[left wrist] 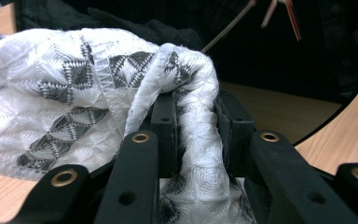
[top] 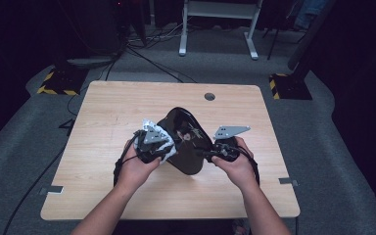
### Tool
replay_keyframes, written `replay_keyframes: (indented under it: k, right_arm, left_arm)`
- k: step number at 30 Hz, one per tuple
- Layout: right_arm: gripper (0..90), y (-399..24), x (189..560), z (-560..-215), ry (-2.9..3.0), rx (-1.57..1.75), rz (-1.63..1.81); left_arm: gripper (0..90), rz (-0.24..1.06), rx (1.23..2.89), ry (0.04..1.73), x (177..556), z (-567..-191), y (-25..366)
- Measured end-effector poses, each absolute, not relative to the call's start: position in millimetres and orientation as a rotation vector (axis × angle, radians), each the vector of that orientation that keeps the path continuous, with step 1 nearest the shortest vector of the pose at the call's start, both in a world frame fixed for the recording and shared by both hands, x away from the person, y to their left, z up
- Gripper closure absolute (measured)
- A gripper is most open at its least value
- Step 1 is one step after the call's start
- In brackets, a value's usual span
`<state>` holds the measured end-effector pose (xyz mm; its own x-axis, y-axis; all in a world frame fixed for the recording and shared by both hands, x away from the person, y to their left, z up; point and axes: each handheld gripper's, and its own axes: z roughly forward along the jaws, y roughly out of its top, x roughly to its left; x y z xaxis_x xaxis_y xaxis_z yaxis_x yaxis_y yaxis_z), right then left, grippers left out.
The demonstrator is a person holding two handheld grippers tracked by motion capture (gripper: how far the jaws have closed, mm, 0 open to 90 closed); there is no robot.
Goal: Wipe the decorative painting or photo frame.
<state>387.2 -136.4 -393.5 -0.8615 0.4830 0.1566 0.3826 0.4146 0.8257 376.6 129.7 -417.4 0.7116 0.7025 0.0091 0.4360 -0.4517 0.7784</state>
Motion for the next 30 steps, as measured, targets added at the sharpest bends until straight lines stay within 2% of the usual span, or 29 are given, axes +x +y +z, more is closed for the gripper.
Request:
replay_keyframes:
  k: [12, 26, 30]
  right_arm:
    - [78.5, -137, 388, -394, 2.554, 0.787, 1.448]
    - [78.4, -139, 388, -394, 2.552, 0.798, 1.464]
    - [78.6, -139, 388, -394, 2.553, 0.798, 1.463]
  left_arm:
    - [72.5, 0.464, 2.076, 0.781, 373, -370, 117]
    - [72.3, 0.364, 2.12, 0.785, 366, -418, 112]
    - [72.2, 0.378, 2.133, 0.782, 365, -416, 111]
